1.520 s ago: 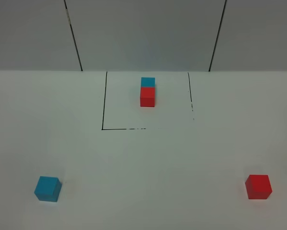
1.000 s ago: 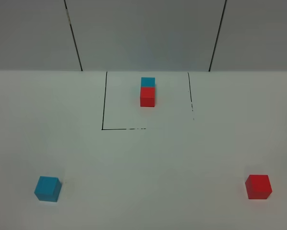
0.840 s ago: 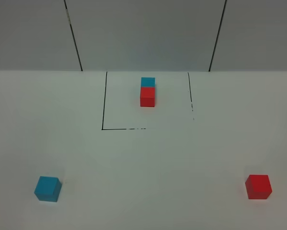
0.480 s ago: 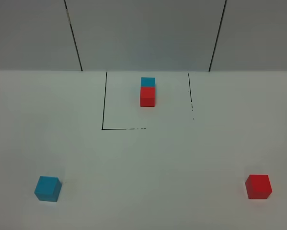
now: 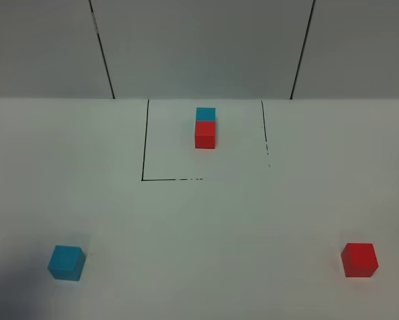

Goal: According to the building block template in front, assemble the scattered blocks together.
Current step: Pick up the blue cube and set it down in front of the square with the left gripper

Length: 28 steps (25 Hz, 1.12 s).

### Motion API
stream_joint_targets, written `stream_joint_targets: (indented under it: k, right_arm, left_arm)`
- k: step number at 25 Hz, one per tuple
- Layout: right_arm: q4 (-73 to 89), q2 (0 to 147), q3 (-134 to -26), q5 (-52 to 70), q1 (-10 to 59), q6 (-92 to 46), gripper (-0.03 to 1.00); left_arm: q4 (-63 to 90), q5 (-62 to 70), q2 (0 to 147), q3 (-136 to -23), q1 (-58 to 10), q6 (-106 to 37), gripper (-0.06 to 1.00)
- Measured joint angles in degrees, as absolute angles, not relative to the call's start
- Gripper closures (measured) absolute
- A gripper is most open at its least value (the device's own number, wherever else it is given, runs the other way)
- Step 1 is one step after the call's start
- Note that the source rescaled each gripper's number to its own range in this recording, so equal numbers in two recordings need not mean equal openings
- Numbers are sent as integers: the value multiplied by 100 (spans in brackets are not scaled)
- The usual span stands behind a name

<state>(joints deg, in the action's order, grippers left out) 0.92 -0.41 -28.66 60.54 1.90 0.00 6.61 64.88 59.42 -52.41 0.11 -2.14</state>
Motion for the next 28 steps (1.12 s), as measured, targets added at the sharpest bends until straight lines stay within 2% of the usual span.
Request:
stream_joint_targets:
  k: [6, 14, 28]
  right_arm:
    - [92, -41, -2866, 6054, 190, 0, -3]
    - [92, -41, -2866, 6054, 190, 0, -3]
    - [92, -41, -2866, 6054, 190, 0, -3]
  left_arm:
    - [1067, 6510, 7750, -5928, -245, -311, 3]
    - [724, 5738, 9171, -5985, -928, 0, 3]
    - [605, 4828, 10269, -5985, -1023, 0, 3]
